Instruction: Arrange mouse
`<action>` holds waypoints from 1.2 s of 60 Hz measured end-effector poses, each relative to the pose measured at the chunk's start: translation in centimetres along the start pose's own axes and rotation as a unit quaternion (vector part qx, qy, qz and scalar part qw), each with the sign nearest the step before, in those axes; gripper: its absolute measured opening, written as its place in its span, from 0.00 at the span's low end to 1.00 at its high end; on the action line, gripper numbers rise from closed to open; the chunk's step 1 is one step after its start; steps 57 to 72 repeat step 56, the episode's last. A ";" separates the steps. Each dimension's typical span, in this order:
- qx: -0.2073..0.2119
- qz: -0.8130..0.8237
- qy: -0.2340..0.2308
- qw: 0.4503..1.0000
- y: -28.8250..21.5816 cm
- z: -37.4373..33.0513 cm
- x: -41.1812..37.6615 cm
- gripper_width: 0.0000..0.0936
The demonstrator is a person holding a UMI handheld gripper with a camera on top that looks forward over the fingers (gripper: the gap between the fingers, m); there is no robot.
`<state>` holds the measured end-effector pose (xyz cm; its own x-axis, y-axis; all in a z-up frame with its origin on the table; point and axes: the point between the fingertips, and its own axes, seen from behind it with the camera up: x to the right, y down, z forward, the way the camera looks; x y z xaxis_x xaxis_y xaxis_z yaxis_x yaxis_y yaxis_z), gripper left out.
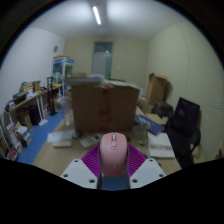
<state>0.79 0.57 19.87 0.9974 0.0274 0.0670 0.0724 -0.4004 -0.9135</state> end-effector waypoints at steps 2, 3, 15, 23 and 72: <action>-0.018 0.007 0.004 1.000 2.8 1.2 2.1 0.33; -0.028 0.011 0.005 1.000 3.9 1.5 3.4 0.33; -0.131 0.042 -0.024 0.990 18.0 5.7 7.4 0.35; -0.143 0.034 -0.036 0.988 20.9 6.6 7.3 0.47; -0.220 0.087 0.007 0.972 17.6 -5.7 9.3 0.90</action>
